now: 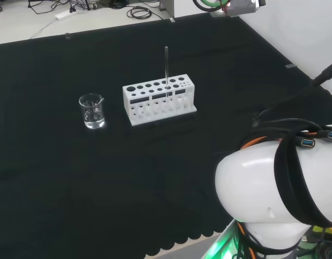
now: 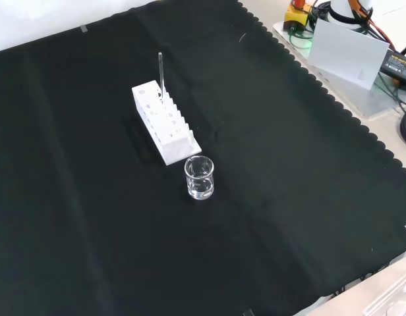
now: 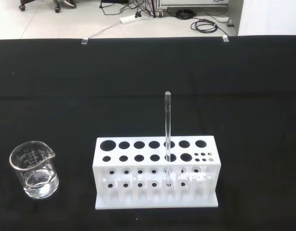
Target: Take the glass rod from the white test tube rack.
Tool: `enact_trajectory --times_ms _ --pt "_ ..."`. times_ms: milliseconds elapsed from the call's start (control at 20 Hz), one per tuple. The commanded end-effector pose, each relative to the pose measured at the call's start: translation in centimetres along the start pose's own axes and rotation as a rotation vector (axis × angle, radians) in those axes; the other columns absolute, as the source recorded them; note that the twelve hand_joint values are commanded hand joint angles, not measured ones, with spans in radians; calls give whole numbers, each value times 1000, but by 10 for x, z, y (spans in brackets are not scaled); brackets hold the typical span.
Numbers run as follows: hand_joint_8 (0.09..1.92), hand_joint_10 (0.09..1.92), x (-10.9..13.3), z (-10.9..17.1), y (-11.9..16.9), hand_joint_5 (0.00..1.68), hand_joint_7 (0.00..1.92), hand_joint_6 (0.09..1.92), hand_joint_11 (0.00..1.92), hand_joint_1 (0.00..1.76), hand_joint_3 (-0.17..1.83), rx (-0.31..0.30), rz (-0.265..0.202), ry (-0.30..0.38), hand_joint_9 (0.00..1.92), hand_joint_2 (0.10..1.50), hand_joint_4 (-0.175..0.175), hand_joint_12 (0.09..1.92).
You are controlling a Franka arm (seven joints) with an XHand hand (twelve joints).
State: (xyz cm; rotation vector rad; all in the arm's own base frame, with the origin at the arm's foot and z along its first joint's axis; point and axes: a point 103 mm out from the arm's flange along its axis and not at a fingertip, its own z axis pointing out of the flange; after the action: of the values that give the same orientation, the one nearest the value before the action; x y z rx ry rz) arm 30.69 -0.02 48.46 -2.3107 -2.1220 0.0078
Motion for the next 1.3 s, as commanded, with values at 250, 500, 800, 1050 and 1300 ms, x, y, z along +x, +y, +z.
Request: enact_trajectory --times_ms 250,500,800,1050,1300 --pt "620 814 -1 -31 -79 119 9 87 17 655 531 -19 51 6 16 822 -124 1131" --pt "618 826 1 -30 -77 112 0 87 0 649 522 -8 53 7 0 826 -124 1149" --pt "632 835 6 -26 -73 115 0 87 0 649 518 -9 54 11 0 829 -124 1147" --pt "649 843 7 -26 -69 119 0 87 0 649 515 -1 55 12 0 831 -124 1144" --pt "674 851 0 -25 -47 126 0 87 0 648 512 -4 59 -3 5 834 -124 1144"
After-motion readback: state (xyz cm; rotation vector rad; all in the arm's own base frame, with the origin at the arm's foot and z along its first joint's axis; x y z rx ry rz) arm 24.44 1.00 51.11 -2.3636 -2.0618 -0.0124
